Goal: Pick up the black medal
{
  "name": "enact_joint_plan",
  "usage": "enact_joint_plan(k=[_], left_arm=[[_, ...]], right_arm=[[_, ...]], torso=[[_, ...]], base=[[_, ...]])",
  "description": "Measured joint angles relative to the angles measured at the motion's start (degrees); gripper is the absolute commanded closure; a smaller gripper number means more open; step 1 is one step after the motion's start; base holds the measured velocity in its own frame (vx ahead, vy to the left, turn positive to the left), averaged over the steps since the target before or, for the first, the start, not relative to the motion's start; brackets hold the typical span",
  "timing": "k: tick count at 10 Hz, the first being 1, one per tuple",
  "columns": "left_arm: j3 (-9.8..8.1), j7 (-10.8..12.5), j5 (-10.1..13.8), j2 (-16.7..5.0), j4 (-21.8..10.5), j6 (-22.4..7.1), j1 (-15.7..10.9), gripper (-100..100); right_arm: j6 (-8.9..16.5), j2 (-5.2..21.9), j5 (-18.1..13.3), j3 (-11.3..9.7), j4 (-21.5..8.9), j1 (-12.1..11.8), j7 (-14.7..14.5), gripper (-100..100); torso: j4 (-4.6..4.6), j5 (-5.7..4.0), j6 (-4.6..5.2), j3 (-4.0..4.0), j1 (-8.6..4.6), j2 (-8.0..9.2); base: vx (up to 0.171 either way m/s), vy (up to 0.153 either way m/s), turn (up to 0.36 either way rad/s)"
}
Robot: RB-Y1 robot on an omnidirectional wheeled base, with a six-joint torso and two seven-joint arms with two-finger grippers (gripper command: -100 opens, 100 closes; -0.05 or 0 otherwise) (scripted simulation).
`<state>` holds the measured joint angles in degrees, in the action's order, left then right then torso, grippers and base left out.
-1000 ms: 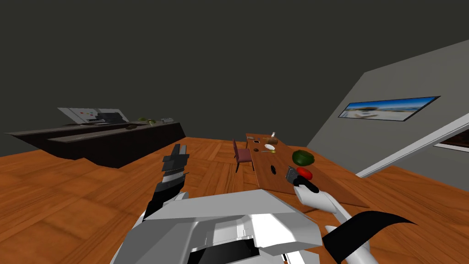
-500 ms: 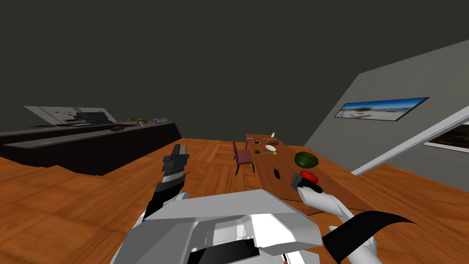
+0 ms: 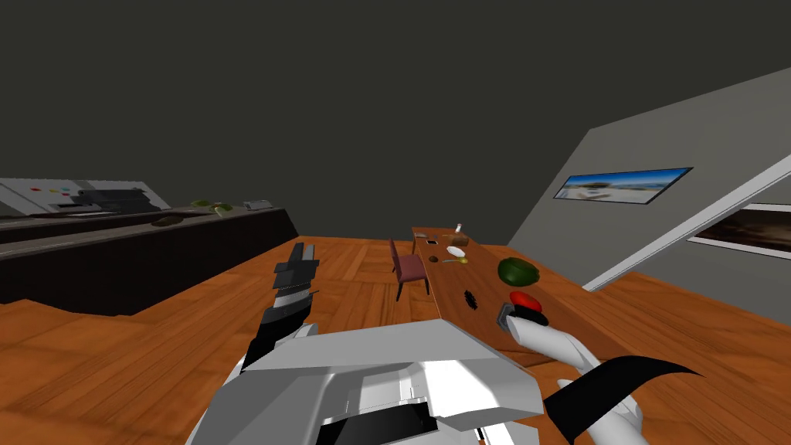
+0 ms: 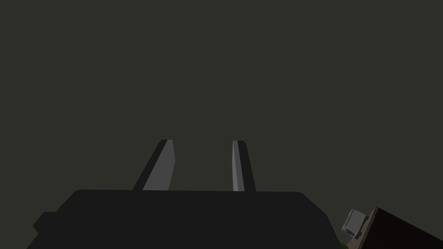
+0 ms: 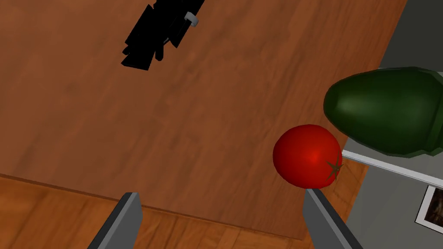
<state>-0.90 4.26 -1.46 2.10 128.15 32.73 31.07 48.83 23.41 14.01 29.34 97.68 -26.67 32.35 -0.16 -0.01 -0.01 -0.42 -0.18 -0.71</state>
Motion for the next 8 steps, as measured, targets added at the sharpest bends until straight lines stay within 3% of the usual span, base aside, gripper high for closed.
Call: enact_joint_plan(k=[2,3,6,8], left_arm=[[0.01,0.00,0.00,0.00,0.00,0.00,-0.02,0],[0.00,0.00,0.00,0.00,0.00,0.00,-0.01,0],[0.00,0.00,0.00,0.00,0.00,0.00,-0.01,0],[0.00,0.00,0.00,0.00,0.00,0.00,-0.01,0]], right_arm=[[2.78,0.16,0.83,0.77,-0.17,-0.25,0.50,-100],[4.03,0.58,1.74,1.53,-1.77,0.23,0.77,-100],[9.25,0.61,3.11,3.20,-3.25,0.59,2.10,-100],[12.26,1.06,4.65,4.49,-5.78,1.11,2.64,-100]], torso=[[0.05,0.02,-0.03,0.15,0.10,0.31],[0.05,0.02,0.01,0.13,0.12,0.25],[-0.01,-0.01,-0.04,-0.01,-0.01,0.01],[-0.01,0.00,-0.04,0.00,0.01,0.05]], base=[[0.095,0.023,-0.050],[0.134,0.015,-0.084],[0.200,-0.018,-0.095],[0.162,0.022,-0.082]])
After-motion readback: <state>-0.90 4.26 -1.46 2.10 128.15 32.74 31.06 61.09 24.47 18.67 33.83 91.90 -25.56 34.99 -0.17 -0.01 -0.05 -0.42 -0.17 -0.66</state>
